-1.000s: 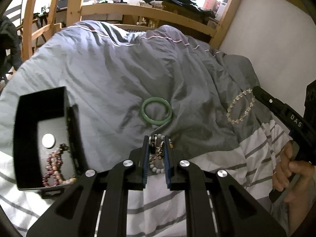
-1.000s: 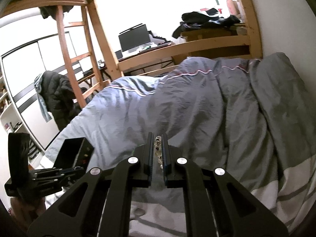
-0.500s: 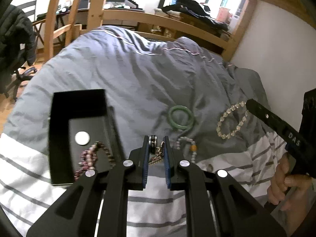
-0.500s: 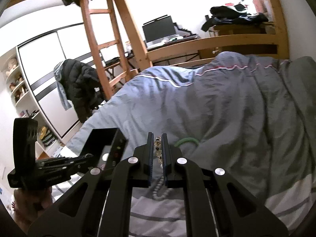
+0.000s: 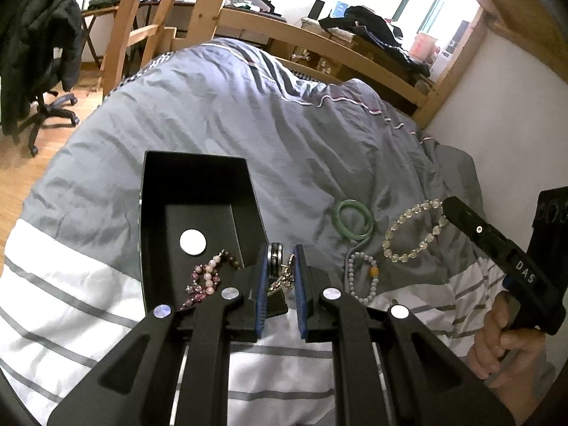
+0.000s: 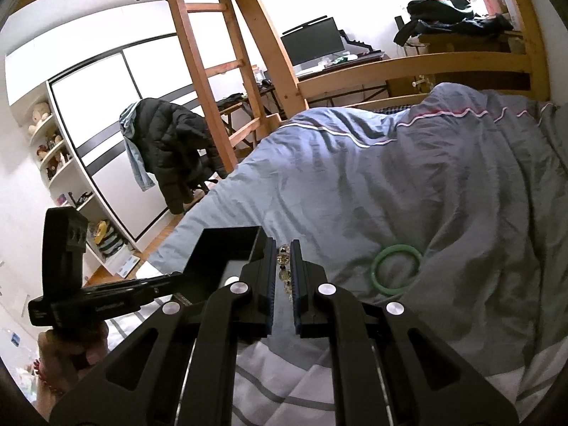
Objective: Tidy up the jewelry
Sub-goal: 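Carry grey bead bracelet into the black box with left tool and open it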
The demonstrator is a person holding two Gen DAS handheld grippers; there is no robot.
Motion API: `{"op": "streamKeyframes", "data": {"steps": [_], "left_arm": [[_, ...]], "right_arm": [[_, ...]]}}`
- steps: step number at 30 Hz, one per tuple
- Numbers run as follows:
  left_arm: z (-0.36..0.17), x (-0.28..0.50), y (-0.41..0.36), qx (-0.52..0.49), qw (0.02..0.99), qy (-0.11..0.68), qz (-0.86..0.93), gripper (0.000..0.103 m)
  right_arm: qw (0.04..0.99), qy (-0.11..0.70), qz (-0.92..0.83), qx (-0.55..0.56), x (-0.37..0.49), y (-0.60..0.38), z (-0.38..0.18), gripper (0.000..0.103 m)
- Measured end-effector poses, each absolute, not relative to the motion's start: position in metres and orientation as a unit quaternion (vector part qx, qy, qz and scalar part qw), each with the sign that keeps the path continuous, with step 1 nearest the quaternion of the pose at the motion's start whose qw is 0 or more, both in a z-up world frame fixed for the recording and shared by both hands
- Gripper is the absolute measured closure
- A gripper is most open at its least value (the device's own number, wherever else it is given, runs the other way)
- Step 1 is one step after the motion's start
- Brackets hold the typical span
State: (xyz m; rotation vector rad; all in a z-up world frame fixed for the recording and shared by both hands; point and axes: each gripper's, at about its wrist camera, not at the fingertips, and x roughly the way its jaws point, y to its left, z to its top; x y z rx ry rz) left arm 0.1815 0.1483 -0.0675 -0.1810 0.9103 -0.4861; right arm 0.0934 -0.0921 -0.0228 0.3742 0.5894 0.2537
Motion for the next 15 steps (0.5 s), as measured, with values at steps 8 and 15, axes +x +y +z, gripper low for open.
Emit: {"op": "streamKeyframes", "data": {"steps": [8, 15], "left_arm": [[-0.072, 0.187, 0.153, -0.098, 0.861, 0.442, -0.231, 0.09], [-0.08, 0.193, 0.164, -0.095, 0.864, 0.45, -0.204, 0.09]], "right_arm": [[0.929, 0.292, 0.134, 0.184, 0.099, -0.088, -0.024, 0.094], [0.923, 0.294, 0.165, 0.185, 0.113, -0.067, -0.019, 0.094]]}}
